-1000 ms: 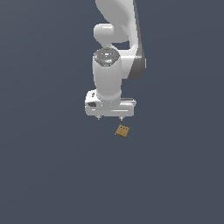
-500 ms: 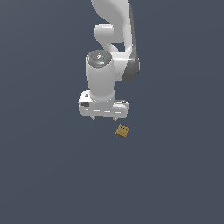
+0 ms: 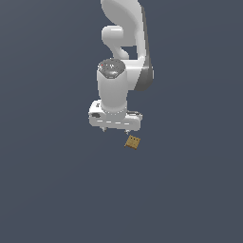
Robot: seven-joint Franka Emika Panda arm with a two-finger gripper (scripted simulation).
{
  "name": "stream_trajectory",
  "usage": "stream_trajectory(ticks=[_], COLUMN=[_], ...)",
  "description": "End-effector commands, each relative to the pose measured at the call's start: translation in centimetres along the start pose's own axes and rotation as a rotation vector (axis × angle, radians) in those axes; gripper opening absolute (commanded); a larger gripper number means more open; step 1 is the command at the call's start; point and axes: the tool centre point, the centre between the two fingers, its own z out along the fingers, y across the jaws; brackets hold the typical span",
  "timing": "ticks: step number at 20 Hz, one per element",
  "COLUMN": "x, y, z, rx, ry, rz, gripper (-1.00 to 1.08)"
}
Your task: Pick up the object and move it to a goal position.
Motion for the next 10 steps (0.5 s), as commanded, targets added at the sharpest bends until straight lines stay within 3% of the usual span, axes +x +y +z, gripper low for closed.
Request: stream_trajectory(ticks=[1, 10], x=[-0.1, -1.3], y=[-0.7, -4.4], z=[0.8, 5.2], rx=[0.001, 0.003], ry=[-0.001, -0.004], rz=[0.020, 0.145], gripper=[1.00, 1.00])
